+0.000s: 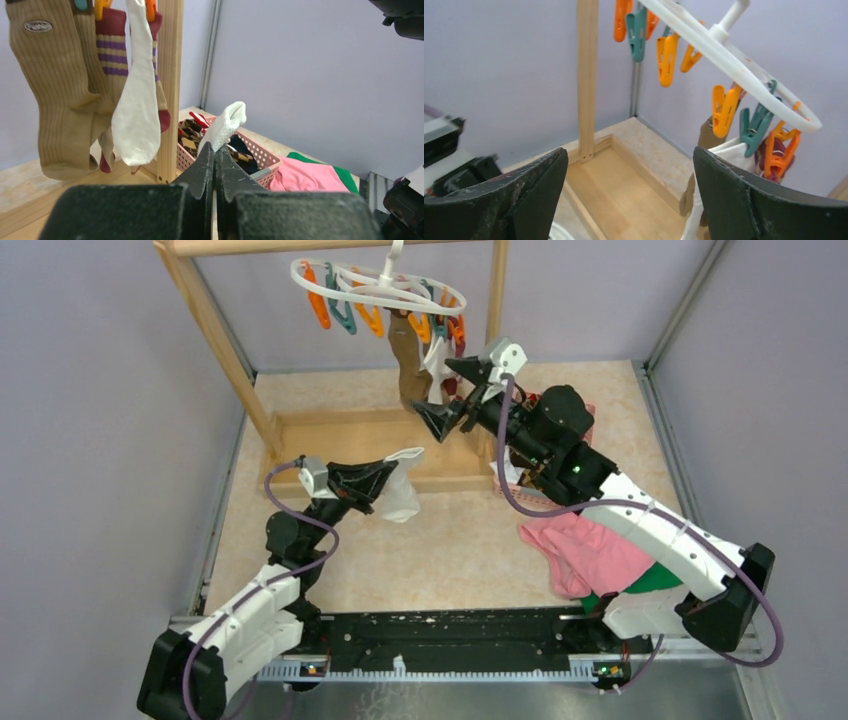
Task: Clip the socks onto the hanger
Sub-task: Open the clamp at the hanger.
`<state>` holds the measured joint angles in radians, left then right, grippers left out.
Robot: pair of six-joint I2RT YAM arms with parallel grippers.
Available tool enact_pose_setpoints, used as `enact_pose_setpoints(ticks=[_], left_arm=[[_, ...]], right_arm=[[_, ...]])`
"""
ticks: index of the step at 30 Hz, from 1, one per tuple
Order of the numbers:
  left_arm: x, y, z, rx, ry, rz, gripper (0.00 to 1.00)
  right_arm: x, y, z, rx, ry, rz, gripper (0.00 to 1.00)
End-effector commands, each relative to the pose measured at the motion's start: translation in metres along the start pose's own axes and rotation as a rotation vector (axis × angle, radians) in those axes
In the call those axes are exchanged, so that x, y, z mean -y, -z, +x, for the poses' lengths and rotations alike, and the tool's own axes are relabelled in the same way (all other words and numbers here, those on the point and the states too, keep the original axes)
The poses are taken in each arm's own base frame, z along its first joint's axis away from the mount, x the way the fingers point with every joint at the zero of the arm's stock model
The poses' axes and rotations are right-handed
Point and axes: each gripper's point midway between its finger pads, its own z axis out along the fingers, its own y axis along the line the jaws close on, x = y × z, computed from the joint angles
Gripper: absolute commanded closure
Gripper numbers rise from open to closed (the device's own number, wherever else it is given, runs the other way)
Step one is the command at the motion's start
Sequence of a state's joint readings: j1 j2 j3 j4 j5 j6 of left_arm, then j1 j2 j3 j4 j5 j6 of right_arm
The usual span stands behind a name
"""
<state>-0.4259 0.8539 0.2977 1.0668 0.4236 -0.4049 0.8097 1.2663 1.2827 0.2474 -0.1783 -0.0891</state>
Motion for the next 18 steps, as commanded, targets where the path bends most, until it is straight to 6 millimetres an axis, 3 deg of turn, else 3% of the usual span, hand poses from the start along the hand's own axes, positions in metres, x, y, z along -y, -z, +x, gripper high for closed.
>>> enact_pose_setpoints(ticks=[1, 4, 10, 13, 18], left_arm=[[-0.006, 0.008, -0.005, 0.024, -0.038, -0.045, 1.0], [-0.007, 0.01, -0.002, 0.018, -0.03, -0.056, 1.0], [-0.008, 0.011, 0.003, 0.003, -0.018, -0.056, 1.0], [-0.01, 0.012, 0.005, -0.001, -0.026, -0.067, 1.0], [-0.011, 0.013, 0.005, -0.002, -0.033, -0.068, 1.0]], right_arm=[[0.023, -0.012, -0.002, -0.051, -0.133, 0.314, 0.02], [0.035, -0.026, -0.006, -0.092, -0.267, 0.494, 0.01], [0.05, -0.043, -0.002, -0.152, -0.315, 0.753, 0.01], [0.06, -0.04, -0.016, -0.137, -0.247, 0.867, 0.02], [0.071, -0.04, -0.014, -0.181, -0.126, 0.961, 0.1]])
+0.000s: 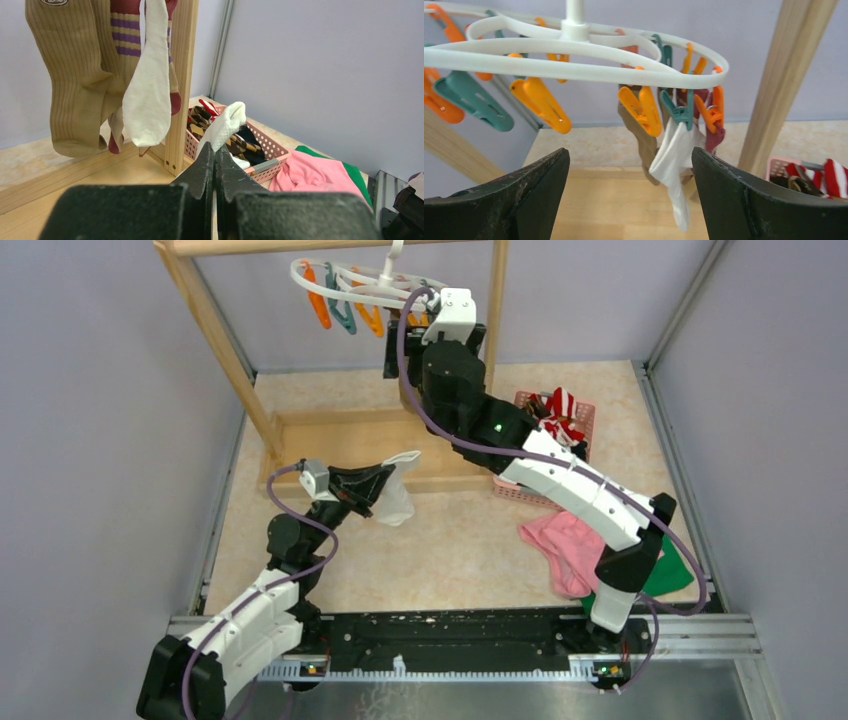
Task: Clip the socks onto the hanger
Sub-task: Open the clamp at the hanger.
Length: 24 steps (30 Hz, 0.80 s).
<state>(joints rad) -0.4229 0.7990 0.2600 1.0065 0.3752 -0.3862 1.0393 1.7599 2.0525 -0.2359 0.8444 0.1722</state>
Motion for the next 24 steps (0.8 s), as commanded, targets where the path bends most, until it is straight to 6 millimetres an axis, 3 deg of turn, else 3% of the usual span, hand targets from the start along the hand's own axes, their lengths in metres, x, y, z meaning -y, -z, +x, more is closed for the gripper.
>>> enact_pose_setpoints(ticks=[1, 7, 24], left_arm=[[-0.002, 0.003, -0.002, 0.013, -0.029, -0.005, 1.0], [-0.003, 0.006, -0.001, 0.002, -0.04, -0.015, 1.0], [-0.008, 0.01, 0.001, 0.002, -0.056, -0.044, 1.0]], right_arm=[[0.026, 0.003, -0.023, 0.054, 0.074, 0.177, 0.13], [0.016, -0.01, -0.026, 0.051, 0.148, 0.191, 0.24], [0.003, -0.026, -0.016, 0.049, 0.152, 0.178, 0.32]])
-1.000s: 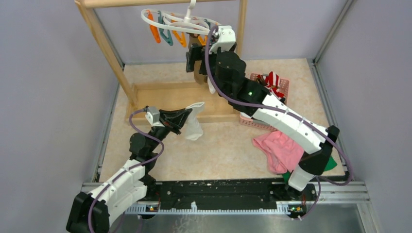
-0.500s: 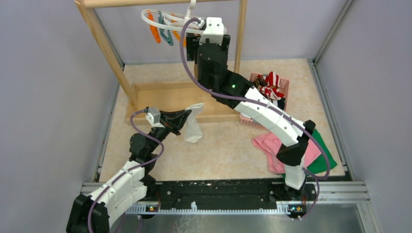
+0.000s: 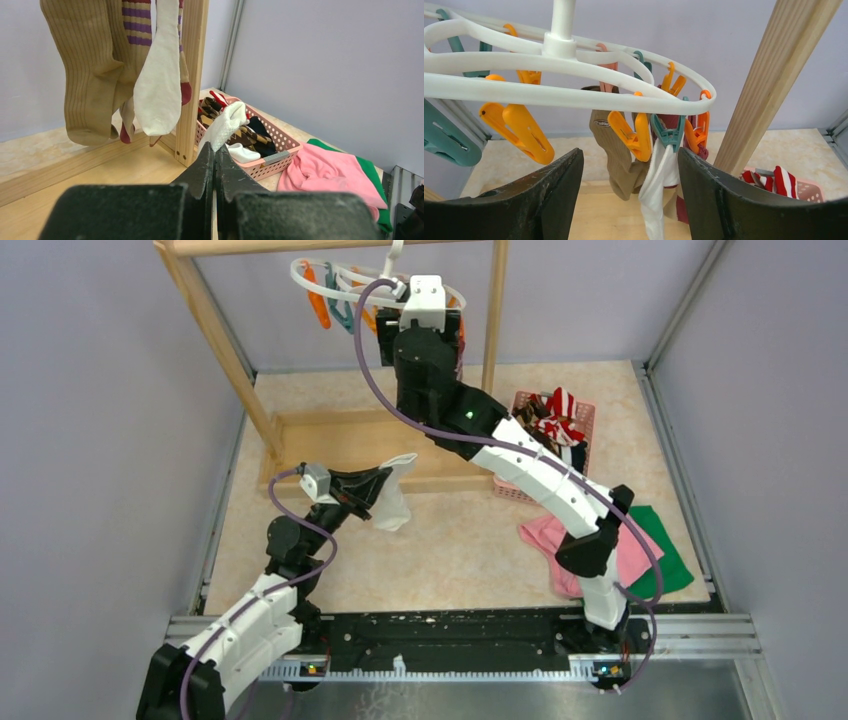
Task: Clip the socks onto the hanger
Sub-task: Open the clamp at the hanger.
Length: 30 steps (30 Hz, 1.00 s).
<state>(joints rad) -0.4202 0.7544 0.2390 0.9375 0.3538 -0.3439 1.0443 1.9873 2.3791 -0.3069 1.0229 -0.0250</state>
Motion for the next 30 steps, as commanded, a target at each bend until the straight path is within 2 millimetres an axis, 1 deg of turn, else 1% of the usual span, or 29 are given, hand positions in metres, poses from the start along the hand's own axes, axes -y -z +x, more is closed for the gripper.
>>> enact_pose_setpoints(ticks=[1, 13, 20, 25, 27, 30], left_arm=[[-0.001, 0.002, -0.007, 0.034, -0.029, -0.009, 1.0], [-0.002, 0.003, -0.008, 0.04, -0.035, -0.017, 1.0], [-0.004, 0.004, -0.009, 0.043, -0.04, -0.023, 1.0], [-0.003, 0.004, -0.01, 0.046, -0.041, -0.023, 1.0], [-0.003, 0.004, -0.009, 0.046, -0.04, -0.023, 1.0], [-0.003, 0.004, -0.01, 0.047, -0.04, -0.023, 1.0]], right_arm=[[0.002, -0.003, -0.009, 0.016, -0.022, 0.011, 0.33], [0.009, -0.024, -0.001, 0.025, 0.003, 0.06, 0.36], [0.012, -0.028, -0.009, 0.065, 0.012, 0.087, 0.39], [0.013, -0.03, -0.01, 0.073, 0.015, 0.092, 0.42], [0.013, -0.031, -0.008, 0.071, 0.016, 0.092, 0.41], [0.012, -0.032, -0.007, 0.069, 0.02, 0.088, 0.37]])
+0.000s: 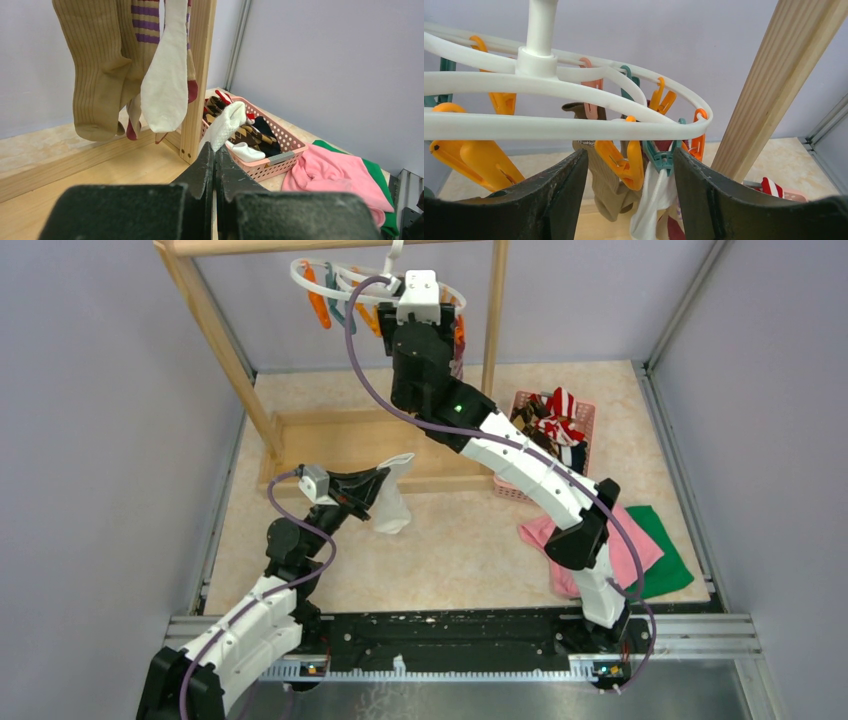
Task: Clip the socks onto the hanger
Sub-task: Open the clamp at the hanger.
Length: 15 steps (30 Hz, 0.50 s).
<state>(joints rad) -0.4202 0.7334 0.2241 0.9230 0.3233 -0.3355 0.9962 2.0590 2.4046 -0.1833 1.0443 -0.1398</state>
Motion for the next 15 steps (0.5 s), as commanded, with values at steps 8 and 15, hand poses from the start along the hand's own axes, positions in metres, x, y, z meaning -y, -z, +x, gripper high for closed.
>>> enact_pose_setpoints(ticks=[8, 15], left_arm=[[0.001, 0.0, -0.011, 0.046, -0.032, 0.005, 1.0], [0.001, 0.0, -0.011, 0.045, -0.031, 0.003, 1.0]], right_arm=[[0.004, -0.008, -0.003, 0.01, -0.021, 0.011, 0.35], [0.001, -0.013, 0.005, -0.007, -0.02, 0.002, 0.38]])
